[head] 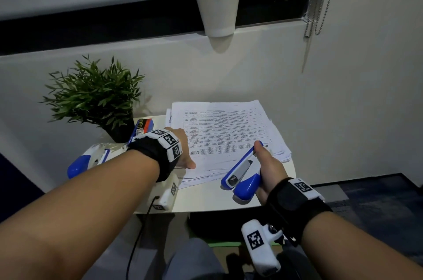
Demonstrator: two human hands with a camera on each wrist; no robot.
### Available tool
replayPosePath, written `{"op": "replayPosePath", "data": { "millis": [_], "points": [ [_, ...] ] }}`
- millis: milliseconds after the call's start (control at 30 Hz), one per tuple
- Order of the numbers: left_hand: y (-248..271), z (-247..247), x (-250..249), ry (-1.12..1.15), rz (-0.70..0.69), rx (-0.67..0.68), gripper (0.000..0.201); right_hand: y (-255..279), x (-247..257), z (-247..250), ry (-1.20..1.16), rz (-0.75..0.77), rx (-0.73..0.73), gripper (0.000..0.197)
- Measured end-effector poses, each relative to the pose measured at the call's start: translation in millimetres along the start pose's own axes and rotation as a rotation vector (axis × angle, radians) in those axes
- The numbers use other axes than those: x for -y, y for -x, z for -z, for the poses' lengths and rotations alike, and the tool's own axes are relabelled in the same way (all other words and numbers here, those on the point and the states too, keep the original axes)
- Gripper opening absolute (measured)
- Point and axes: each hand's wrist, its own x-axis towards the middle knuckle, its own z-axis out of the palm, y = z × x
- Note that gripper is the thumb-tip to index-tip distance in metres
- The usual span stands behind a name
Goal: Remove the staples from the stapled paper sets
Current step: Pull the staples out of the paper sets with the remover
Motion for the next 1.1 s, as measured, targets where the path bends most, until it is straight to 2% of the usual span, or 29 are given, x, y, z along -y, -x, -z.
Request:
{"op": "replayPosePath", "data": {
  "millis": [100, 233, 300, 433, 500, 567, 667, 767, 933, 1033, 1100],
  "points": [
    [-2, -2, -2, -0.013, -0.032, 0.000, 0.065, 0, -1, -1, 0.024, 0.025, -0.006, 0.032],
    [-1, -11, -1, 0.002, -0.054, -0.021, 0.059, 3, 1, -2, 0.032, 0.039, -0.001, 0.028],
    [-1, -15, 5, 0.102, -0.052, -0.031, 0.055, 3, 1, -2, 0.027, 0.038, 0.003, 0.028],
    [0, -13, 29, 0.690, -0.001, -0.211, 0.035, 6, 4, -2, 0.017, 0.038, 0.007, 0.025],
    [3, -12, 37, 0.883, 0.013, -0.328, 0.023, 9, 4, -3, 0.017, 0.031, -0.002, 0.034],
    [6, -14, 40, 0.926, 0.026, -0.420, 0.018, 12, 5, -4, -0.007, 0.027, -0.007, 0.042],
    [10, -17, 44, 0.937, 0.036, -0.530, 0.014, 17, 8, -4, -0.050, 0.035, 0.020, 0.037],
    [12, -19, 52, 0.974, 0.015, -0.582, 0.014, 29, 16, -1, -0.055, 0.055, 0.067, 0.036],
    [15, -28, 59, 0.983, -0.134, -0.570, 0.028, 57, 47, 10, 0.089, 0.243, 0.163, 0.031],
    [22, -28, 59, 0.934, -0.370, -0.584, 0.036, 72, 69, 7, 0.300, 0.370, 0.189, 0.023],
    [26, -21, 61, 0.910, -0.555, -0.581, 0.044, 77, 81, 3, 0.486, 0.476, 0.149, 0.028]
  ]
}}
